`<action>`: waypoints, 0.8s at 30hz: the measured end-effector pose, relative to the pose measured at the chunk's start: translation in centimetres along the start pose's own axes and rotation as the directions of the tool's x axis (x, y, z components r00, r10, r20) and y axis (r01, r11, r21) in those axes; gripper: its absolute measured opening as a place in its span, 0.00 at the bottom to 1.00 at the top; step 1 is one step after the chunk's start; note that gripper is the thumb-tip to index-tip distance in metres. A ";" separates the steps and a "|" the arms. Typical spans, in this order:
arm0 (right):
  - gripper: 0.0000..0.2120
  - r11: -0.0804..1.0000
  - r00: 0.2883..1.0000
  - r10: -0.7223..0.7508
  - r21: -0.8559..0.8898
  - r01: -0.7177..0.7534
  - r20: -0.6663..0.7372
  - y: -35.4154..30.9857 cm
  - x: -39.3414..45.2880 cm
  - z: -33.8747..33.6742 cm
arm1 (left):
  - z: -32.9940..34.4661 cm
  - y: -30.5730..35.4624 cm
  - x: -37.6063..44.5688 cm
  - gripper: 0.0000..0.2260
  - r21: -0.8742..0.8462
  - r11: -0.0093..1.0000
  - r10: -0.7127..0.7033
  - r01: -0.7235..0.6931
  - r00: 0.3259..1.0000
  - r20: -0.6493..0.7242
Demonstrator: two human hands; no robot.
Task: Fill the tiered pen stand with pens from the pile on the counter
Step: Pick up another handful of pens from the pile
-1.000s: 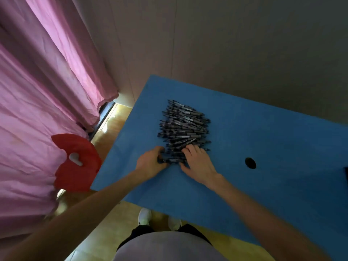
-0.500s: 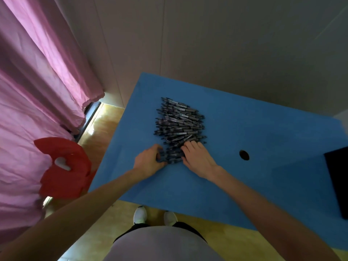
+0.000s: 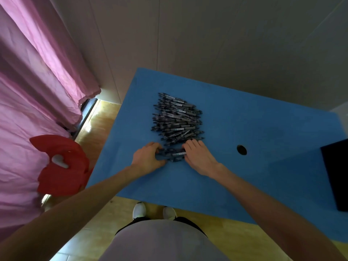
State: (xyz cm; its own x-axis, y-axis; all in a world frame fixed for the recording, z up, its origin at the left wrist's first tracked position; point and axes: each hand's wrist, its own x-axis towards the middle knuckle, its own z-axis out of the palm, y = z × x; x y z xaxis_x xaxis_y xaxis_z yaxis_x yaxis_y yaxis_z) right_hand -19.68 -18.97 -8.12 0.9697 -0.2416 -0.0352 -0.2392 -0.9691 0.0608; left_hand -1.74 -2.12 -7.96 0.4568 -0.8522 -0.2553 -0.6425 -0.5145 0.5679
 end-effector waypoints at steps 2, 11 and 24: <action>0.10 0.998 1.000 0.031 0.053 -0.031 0.003 0.1 -0.3 0.2 | 0.2 0.4 -0.3 0.26 -0.014 1.000 -0.006 0.006 1.000 0.003; 0.08 0.930 0.987 0.137 0.332 -0.156 0.081 1.6 -1.3 -0.3 | 1.8 1.8 -1.4 0.33 0.014 0.999 -0.031 0.032 0.997 -0.074; 0.10 0.746 0.927 0.159 0.573 -0.338 0.340 2.2 -1.7 -0.9 | 3.8 2.4 -2.9 0.23 0.124 0.989 0.108 -0.076 0.957 -0.269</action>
State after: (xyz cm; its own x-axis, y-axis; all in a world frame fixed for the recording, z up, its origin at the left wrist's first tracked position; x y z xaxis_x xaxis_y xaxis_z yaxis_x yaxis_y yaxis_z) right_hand -21.86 -20.62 -7.02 0.8443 -0.3952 -0.3618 -0.5344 -0.6705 -0.5147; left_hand -6.95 -1.23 -8.89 0.5335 -0.8454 0.0273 -0.7470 -0.4558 0.4840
